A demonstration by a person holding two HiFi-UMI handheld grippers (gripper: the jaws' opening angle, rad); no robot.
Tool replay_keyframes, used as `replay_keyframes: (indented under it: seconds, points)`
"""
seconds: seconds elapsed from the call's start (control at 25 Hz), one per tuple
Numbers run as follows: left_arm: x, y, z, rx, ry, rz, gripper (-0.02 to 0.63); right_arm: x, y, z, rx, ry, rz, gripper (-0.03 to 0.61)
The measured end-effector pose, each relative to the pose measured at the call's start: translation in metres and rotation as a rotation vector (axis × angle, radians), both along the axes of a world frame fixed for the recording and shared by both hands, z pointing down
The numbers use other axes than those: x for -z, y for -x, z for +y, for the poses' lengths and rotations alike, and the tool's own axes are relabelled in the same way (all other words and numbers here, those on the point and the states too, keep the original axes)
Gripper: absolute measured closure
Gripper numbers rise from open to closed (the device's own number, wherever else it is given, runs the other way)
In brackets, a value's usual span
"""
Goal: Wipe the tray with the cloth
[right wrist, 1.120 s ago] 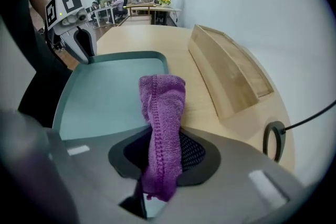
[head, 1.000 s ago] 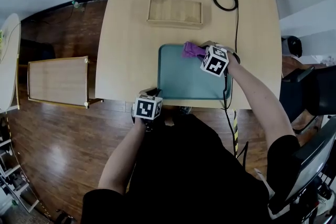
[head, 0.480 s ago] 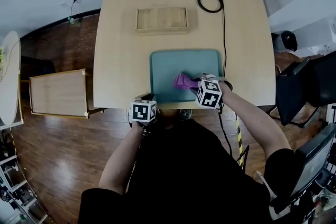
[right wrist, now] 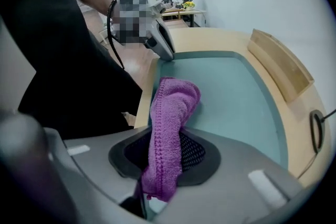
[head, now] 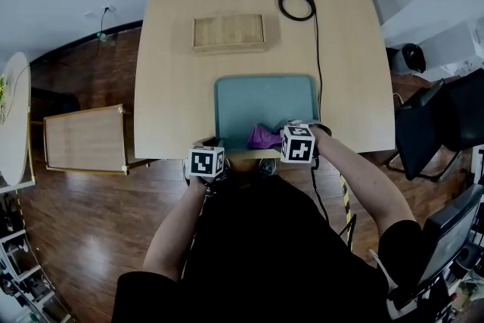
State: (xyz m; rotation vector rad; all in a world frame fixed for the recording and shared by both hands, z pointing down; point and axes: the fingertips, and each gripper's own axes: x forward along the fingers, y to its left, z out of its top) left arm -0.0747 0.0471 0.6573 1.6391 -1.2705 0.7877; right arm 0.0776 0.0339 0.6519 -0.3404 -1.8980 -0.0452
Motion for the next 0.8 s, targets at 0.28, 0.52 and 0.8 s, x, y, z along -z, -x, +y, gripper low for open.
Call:
replay_keyframes:
  seconds: [0.28,0.52,0.8]
  points:
    - [0.002,0.002,0.001,0.005,-0.005,-0.032,0.535,-0.002,-0.001,-0.032,0.013,-0.021,0.016,0.477]
    - [0.002,0.001,0.003,0.021,-0.005,-0.028,0.535,-0.002,-0.015,-0.128,-0.189,-0.143,0.041,0.477]
    - [0.003,0.005,0.002,0.034,-0.009,-0.03,0.535,0.002,-0.026,-0.201,-0.204,-0.273,0.097,0.477]
